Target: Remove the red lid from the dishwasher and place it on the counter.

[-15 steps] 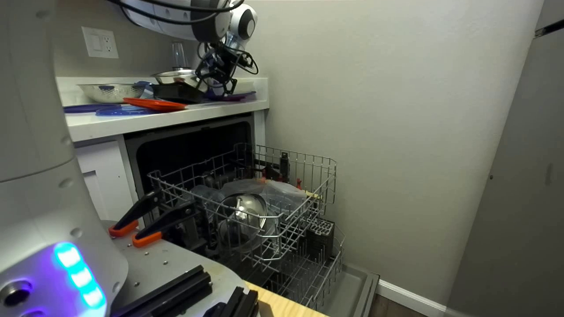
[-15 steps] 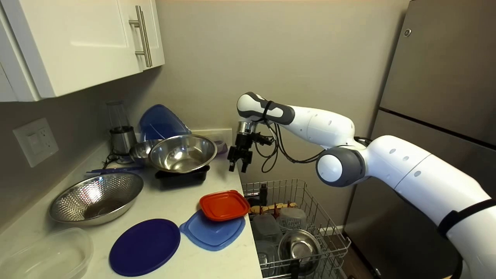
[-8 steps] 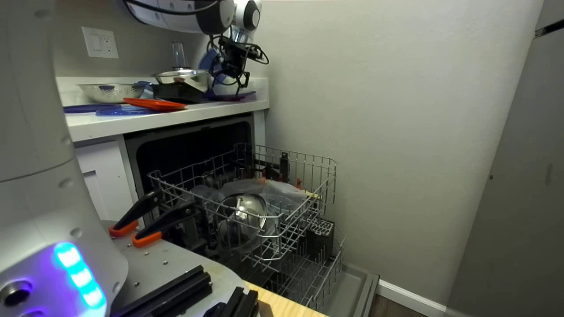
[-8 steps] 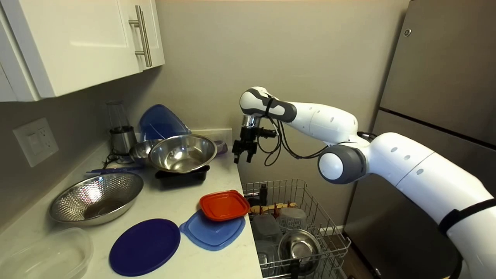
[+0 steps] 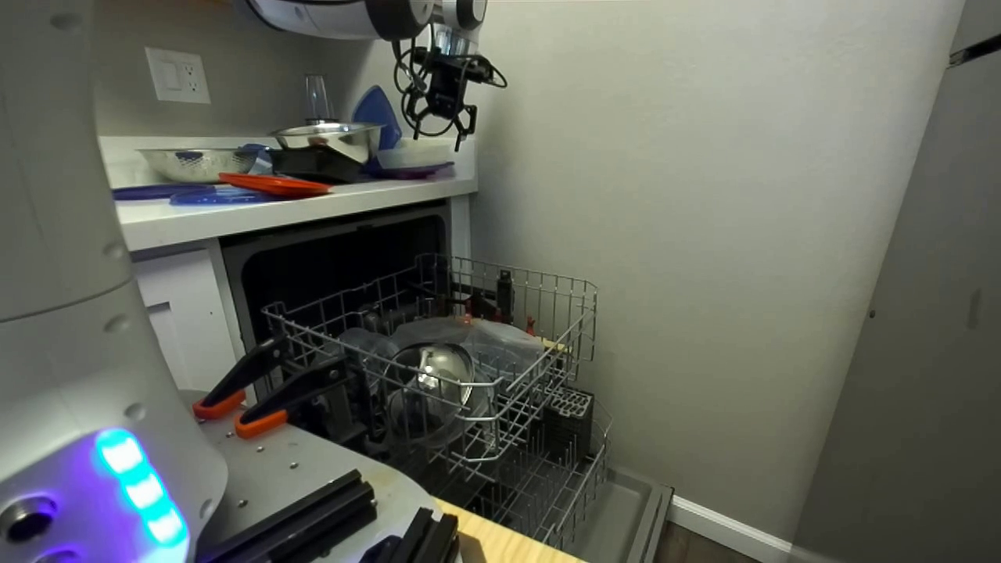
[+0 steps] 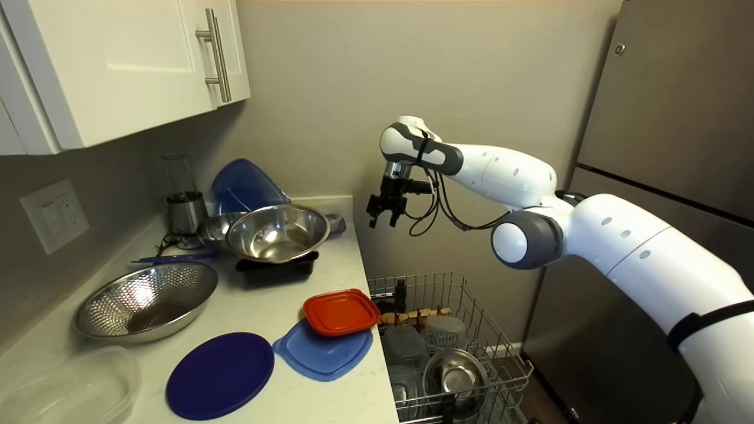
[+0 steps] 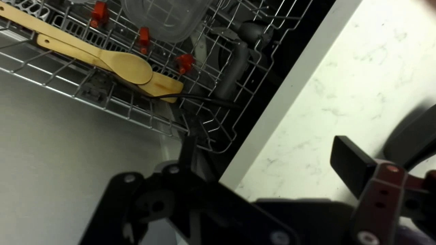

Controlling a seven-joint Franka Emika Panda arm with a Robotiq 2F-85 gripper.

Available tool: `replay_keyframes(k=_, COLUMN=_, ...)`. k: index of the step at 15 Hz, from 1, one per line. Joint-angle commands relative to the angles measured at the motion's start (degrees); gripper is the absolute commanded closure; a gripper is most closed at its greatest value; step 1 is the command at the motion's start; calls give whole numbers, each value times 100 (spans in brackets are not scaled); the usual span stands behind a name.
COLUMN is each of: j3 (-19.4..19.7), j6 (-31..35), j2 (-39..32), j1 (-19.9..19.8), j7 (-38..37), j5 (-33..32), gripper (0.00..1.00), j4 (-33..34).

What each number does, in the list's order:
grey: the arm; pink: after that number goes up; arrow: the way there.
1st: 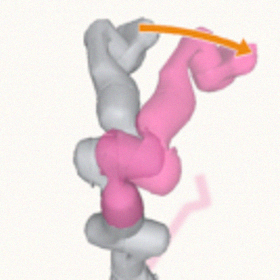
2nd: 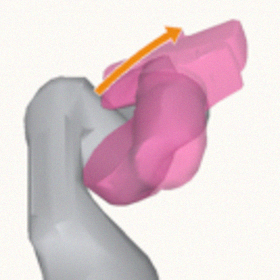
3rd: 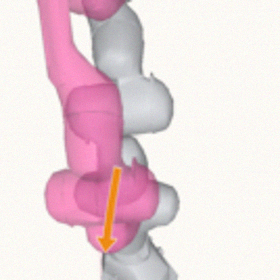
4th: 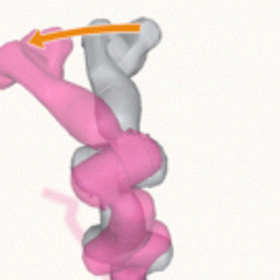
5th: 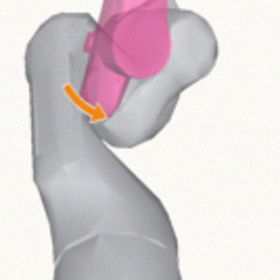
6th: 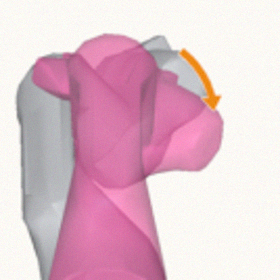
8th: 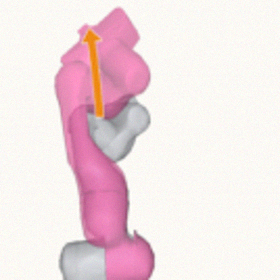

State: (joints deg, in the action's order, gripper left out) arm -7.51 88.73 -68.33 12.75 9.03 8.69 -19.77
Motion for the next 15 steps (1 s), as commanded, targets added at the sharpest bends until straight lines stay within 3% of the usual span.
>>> replay_keyframes(k=1, j3=-59, j6=51, j2=77, j1=-58, j7=-9, j5=-48, gripper=0, j4=-122)
replay_keyframes(k=15, j3=-65, j6=49, j2=66, j1=-9, j7=-9, j5=-49, gripper=0, j4=-148)
